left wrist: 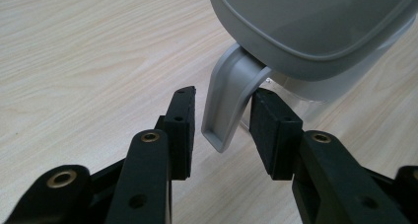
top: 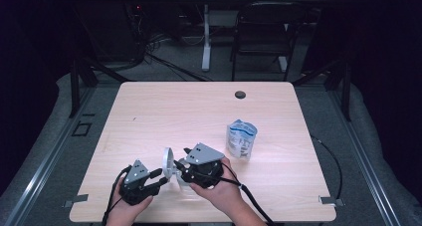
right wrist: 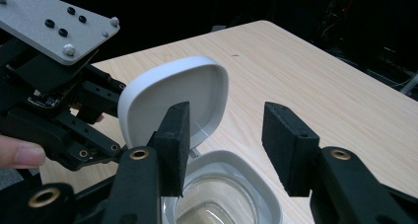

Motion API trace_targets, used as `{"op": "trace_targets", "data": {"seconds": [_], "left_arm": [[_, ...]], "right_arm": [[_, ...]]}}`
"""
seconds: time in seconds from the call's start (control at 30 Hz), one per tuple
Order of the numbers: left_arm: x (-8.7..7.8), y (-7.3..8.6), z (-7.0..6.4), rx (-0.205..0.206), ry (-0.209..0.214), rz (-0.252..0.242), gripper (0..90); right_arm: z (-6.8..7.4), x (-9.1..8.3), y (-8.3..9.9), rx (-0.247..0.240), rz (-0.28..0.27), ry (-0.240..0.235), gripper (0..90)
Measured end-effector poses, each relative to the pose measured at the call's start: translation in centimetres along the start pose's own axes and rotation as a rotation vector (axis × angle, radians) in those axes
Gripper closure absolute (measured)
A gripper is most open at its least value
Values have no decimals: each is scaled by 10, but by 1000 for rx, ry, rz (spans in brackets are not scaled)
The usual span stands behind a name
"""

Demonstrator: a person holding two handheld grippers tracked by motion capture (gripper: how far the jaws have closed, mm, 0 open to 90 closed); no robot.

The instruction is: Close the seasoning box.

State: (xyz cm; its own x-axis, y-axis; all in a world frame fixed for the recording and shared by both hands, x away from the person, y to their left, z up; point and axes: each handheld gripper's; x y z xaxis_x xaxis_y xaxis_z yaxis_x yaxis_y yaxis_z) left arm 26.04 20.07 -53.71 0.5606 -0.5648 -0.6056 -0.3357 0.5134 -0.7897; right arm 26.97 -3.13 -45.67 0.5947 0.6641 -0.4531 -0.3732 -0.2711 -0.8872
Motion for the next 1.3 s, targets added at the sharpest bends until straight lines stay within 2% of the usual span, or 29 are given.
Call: {"op": "trace_targets", "data": {"seconds": [0.43,0.7,1.03,1.2,1.23,1.3], "left_arm": [[4,3,2,-14,-6,-5,579],[7,5,4,-13,-1,-15,565],[6,7,4,-1,1,7,551],[4,11,6,-11,2,-6,517],[4,11,6,-11,2,-6,512],[4,12,6,-16,5,-11,508]], "right_arm": [[-8,-8,8,7,1,19,537],[-16,-17,17,30,-4,34,528],[-26,-26,27,55,-16,52,508],[-44,-36,34,92,-25,75,488],[-44,-36,34,92,-25,75,488],[-57,-43,37,120,-21,96,484]]}}
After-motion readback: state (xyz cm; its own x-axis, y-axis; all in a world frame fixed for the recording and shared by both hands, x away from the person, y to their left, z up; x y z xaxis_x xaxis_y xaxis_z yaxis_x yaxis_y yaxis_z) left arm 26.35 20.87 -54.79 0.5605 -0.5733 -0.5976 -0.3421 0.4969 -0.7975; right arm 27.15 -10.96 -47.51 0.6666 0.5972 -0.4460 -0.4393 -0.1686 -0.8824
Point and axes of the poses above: each handheld gripper's, and its own axes: x roughly forward along the jaws, y roughly out of its underside, z roughly to its left, and after that the axes turned 12 degrees about x, right-handed
